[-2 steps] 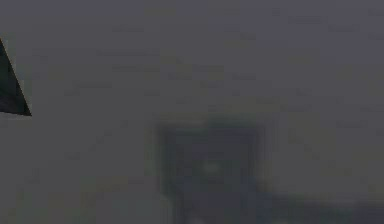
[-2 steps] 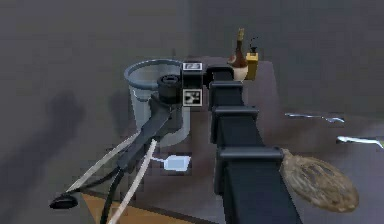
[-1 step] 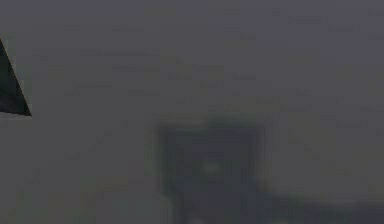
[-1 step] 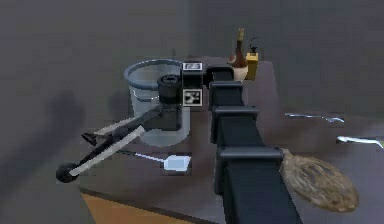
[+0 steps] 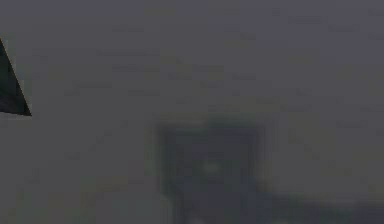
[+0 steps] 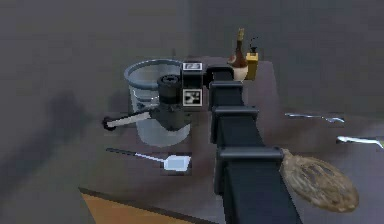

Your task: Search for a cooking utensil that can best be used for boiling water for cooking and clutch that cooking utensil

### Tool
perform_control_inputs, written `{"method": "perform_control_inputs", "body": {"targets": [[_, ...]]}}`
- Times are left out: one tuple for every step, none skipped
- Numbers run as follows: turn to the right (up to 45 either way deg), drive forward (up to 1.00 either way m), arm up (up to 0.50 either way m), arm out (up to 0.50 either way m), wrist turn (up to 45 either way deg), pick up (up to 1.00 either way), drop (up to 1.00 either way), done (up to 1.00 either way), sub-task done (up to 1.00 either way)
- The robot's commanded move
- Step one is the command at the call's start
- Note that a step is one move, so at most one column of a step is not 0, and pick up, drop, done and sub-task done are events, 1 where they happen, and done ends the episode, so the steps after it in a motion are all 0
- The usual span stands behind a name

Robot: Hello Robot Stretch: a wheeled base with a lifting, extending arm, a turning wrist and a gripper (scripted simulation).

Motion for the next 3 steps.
{"method": "perform_control_inputs", "body": {"targets": [[0.0, 0.00, 0.00, 0.00, 24.0, 0.00, 0.00, 0.00, 0.00], [0.0, 0.00, 0.00, 0.00, 0.0, 1.00, 0.00, 0.00, 0.00], [0.0, 0.00, 0.00, 0.00, 0.0, 0.00, 0.00, 1.00, 0.00]]}}
